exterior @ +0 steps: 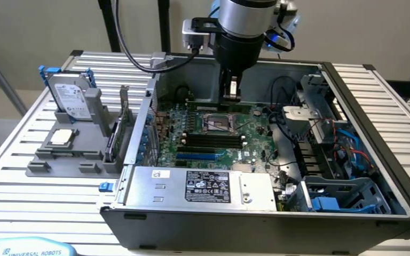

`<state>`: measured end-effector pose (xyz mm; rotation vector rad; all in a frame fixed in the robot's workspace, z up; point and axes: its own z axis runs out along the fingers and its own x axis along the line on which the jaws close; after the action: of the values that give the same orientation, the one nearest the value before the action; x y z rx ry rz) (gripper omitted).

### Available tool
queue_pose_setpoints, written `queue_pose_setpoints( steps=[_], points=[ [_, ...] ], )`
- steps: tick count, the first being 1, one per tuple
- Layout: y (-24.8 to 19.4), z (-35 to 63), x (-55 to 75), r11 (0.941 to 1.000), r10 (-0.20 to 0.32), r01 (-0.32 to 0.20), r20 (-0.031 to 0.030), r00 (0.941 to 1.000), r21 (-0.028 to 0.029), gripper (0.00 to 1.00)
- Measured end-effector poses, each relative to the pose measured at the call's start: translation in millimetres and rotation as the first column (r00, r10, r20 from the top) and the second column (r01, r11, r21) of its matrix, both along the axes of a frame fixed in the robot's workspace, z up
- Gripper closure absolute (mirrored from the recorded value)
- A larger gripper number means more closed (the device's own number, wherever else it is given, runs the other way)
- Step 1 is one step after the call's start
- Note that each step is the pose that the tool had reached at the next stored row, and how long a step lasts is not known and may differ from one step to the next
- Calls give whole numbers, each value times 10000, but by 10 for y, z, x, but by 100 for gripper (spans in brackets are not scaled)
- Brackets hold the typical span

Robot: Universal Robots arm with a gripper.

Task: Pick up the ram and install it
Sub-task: 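Insert the ram into the slot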

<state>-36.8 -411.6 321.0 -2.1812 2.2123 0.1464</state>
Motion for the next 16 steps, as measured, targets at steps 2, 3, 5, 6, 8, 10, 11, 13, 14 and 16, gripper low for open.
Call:
queue_pose_setpoints(
  steps=[2, 3, 5, 6, 8, 10, 11, 13, 14, 16],
  points=[
    [3, -36, -18, 10000, 1, -1, 0, 10000, 0, 86],
    [5, -54, -26, 10000, 1, -1, 1, 10000, 1, 86],
    [11, -90, -34, 10000, 0, 0, 0, 10000, 1, 86],
    [14, -108, -36, 10000, 1, -1, 0, 10000, 0, 86],
    [22, -145, -38, 10000, 6, -6, 1, 10000, 0, 86],
    [28, -182, -38, 10000, 14, -14, 1, 10000, 1, 86],
    [31, -199, -38, 10000, 19, -19, 1, 10000, 0, 86],
    [34, -236, -38, 10000, 36, -36, 1, 10000, -10, 86],
    [34, -253, -38, 10000, 44, -44, 1, 10000, -24, 86],
    [35, -290, -38, 10000, 63, -63, 1, 10000, -64, 86]
  ],
)
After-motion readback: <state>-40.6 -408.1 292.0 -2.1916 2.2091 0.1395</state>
